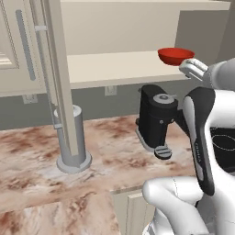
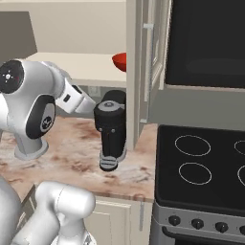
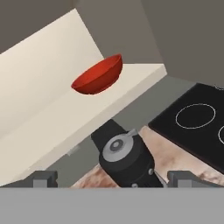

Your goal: Take the smaller bowl and place it next to the appetizer plate on the dining counter , and place the larger bowl next to the plate with cooked food.

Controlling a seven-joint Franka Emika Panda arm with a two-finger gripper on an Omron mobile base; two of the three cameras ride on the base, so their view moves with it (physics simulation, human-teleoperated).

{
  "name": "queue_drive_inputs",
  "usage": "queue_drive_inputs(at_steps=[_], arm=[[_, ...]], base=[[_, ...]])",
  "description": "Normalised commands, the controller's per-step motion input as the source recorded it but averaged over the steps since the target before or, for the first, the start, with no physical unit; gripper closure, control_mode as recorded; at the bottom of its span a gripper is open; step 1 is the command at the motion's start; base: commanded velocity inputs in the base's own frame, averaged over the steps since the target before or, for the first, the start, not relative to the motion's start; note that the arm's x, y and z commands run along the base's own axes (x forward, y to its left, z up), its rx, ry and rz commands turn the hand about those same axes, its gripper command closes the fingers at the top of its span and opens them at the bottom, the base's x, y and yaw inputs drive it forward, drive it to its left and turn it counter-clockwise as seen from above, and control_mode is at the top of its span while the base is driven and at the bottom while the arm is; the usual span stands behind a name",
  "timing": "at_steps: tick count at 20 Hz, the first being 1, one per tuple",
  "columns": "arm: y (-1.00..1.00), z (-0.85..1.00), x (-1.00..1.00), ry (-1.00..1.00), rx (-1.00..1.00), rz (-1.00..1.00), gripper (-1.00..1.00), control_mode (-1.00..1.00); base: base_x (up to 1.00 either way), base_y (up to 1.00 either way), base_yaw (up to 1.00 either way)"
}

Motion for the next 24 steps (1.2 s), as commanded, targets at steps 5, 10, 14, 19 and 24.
queue_drive_inputs(at_steps=[5,10,14,19,24], arm=[[0.03,0.01,0.28,-0.01,0.10,-0.10,-1.00,-1.00],[0.00,0.10,0.22,0.04,0.12,-0.09,-1.00,-1.00],[-0.18,0.00,0.30,0.01,0.01,-0.01,-1.00,-1.00],[-0.27,0.00,0.33,0.03,0.00,0.00,-1.00,-1.00],[-0.03,0.00,0.57,0.09,0.00,0.00,-1.00,-1.00]], base=[[0.00,0.00,0.00],[0.00,0.00,0.00],[0.00,0.00,0.00],[0.00,0.00,0.00],[0.00,0.00,0.00]])
